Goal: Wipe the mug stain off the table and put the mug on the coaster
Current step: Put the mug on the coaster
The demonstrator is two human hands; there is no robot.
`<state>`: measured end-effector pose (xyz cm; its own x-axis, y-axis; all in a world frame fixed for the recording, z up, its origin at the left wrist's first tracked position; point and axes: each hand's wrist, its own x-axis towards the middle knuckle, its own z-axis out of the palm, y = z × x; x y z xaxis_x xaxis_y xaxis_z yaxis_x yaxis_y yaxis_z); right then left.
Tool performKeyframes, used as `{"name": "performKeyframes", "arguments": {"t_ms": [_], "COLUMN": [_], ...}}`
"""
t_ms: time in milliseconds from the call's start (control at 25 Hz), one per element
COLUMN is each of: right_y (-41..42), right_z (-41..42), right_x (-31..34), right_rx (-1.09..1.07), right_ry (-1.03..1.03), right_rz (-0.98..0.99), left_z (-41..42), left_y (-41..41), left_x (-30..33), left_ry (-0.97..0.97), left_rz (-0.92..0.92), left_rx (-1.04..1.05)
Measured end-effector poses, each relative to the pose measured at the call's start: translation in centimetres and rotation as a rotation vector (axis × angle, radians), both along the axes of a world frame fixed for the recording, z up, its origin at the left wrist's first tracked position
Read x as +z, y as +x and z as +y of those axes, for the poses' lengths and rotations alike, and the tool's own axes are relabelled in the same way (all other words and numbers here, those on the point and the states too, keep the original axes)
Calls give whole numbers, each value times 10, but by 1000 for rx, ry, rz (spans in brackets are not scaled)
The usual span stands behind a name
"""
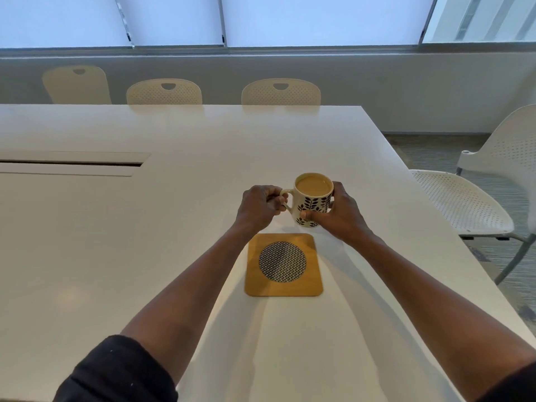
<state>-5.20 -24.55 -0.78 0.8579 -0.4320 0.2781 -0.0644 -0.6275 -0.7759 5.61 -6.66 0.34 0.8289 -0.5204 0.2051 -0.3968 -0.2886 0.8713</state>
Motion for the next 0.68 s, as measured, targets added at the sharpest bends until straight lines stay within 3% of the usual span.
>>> {"name": "performKeyframes", "arguments": {"t_ms": [680], "right_y": [-64], "right_z": [102], "right_x": [-10], "right_rx": [6], "right_ry": [6], "right_rz": [38], "left_z": [105], "left_y": [-63], "left_x": [-19], "left_ry": [-13], "left_rz": [22], "left_rx": [-1]}}
